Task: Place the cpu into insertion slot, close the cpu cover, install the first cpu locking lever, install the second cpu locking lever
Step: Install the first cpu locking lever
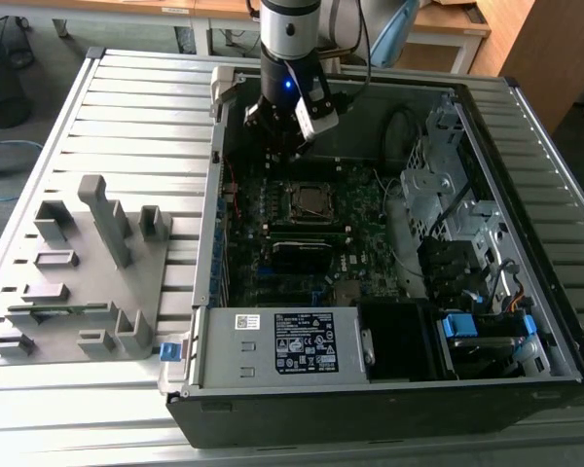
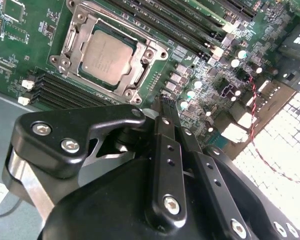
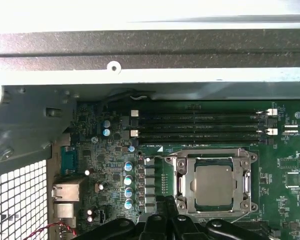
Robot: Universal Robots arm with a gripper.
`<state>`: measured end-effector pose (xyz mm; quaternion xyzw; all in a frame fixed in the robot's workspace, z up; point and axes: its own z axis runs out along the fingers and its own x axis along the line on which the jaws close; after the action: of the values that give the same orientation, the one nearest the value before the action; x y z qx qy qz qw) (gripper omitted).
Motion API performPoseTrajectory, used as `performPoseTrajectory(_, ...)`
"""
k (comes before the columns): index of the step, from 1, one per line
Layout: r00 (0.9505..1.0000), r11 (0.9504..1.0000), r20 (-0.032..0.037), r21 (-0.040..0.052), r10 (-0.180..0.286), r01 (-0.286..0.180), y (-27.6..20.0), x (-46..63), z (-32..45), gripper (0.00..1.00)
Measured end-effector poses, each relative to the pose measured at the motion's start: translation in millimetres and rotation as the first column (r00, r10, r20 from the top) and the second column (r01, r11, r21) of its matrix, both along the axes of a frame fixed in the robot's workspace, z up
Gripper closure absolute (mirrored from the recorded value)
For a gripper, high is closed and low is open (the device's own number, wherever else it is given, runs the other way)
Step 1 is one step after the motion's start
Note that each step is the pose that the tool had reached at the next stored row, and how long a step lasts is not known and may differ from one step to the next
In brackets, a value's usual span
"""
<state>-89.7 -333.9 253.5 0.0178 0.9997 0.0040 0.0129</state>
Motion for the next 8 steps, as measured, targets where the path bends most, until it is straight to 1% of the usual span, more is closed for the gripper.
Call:
performPoseTrajectory(3, 1.0, 1.0, -0.0001, -0.0003, 0.0, 0.0, 0.0, -1.5, -0.3, 0.89)
performPoseTrajectory(8, 1.0, 1.0, -0.0001, -0.0003, 0.0, 0.0, 0.0, -7.5, -1.5, 0.89)
